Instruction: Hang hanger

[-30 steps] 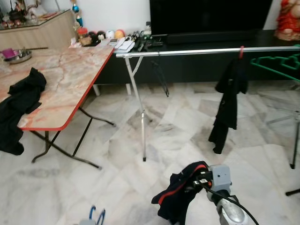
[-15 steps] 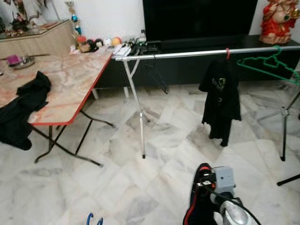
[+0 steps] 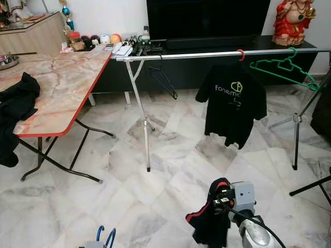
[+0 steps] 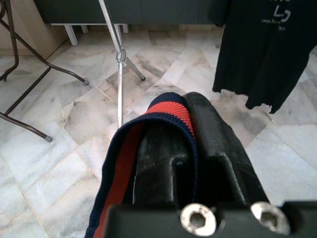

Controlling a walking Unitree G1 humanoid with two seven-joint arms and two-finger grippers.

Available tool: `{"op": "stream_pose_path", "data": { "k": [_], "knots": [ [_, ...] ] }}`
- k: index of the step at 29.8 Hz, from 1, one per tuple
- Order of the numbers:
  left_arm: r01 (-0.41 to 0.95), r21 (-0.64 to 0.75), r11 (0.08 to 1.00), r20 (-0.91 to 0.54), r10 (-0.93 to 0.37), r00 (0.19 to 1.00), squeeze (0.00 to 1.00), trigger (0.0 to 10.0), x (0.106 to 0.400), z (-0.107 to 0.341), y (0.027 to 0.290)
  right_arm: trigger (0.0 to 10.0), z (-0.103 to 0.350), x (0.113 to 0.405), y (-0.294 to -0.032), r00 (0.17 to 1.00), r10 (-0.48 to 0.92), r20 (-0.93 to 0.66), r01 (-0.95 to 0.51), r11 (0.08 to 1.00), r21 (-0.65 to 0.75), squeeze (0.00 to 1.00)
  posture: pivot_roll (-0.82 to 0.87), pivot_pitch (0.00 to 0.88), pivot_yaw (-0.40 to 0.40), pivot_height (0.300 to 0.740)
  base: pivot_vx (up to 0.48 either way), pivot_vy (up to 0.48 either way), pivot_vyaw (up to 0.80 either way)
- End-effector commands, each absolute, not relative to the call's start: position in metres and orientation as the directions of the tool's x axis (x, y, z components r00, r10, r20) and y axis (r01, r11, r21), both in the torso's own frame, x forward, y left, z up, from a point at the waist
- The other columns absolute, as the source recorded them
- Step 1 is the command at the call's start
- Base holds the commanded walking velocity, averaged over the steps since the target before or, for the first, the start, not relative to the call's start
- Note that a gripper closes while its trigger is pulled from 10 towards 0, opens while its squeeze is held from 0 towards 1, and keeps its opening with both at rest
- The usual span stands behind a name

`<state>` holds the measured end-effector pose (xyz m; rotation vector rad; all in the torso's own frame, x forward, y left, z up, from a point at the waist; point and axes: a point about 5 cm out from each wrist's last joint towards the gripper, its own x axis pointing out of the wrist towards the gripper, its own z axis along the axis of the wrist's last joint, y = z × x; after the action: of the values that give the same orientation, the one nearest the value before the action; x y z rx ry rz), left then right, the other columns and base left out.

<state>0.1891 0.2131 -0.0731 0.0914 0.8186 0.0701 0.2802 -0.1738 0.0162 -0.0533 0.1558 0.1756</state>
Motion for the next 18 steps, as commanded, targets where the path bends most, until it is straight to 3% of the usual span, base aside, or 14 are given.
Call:
{"op": "stream_pose_path", "data": {
  "k": [1, 7, 14, 18],
  "knots": [
    [0.009, 0.131, 0.991, -0.684, 0.084, 0.724, 0.0, 10.0, 0.199, -0.065, 0.22, 10.0, 0.024, 0.286, -0.173, 0.976, 0.181, -0.123, -0.189, 0.98, -0.054, 0.0, 0.03, 0.026, 0.052, 0.74, 0.0, 0.0, 0.0],
    [0.19, 0.132, 0.973, -0.64, -0.063, 0.766, 0.0, 10.0, 0.216, -0.053, 0.212, 10.0, 0.031, 0.292, -0.175, 0.976, 0.193, -0.101, -0.201, 0.977, -0.071, 0.0, 0.03, 0.019, 0.054, 0.74, 0.0, 0.0, 0.0],
    [0.445, 0.241, 0.863, -0.54, -0.262, 0.8, 0.0, 10.0, 0.245, -0.028, 0.193, 10.0, 0.038, 0.299, -0.175, 0.965, 0.242, -0.1, -0.253, 0.961, -0.111, 0.0, 0.03, 0.021, 0.045, 0.74, 0.0, 0.0, 0.0],
    [0.552, 0.243, 0.798, -0.537, -0.363, 0.761, 0.0, 10.0, 0.255, -0.018, 0.183, 10.0, 0.045, 0.305, -0.178, 0.967, 0.239, -0.086, -0.248, 0.961, -0.118, 0.0, 0.04, 0.027, 0.044, 0.74, 0.0, 0.0, 0.0]
  ]
}}
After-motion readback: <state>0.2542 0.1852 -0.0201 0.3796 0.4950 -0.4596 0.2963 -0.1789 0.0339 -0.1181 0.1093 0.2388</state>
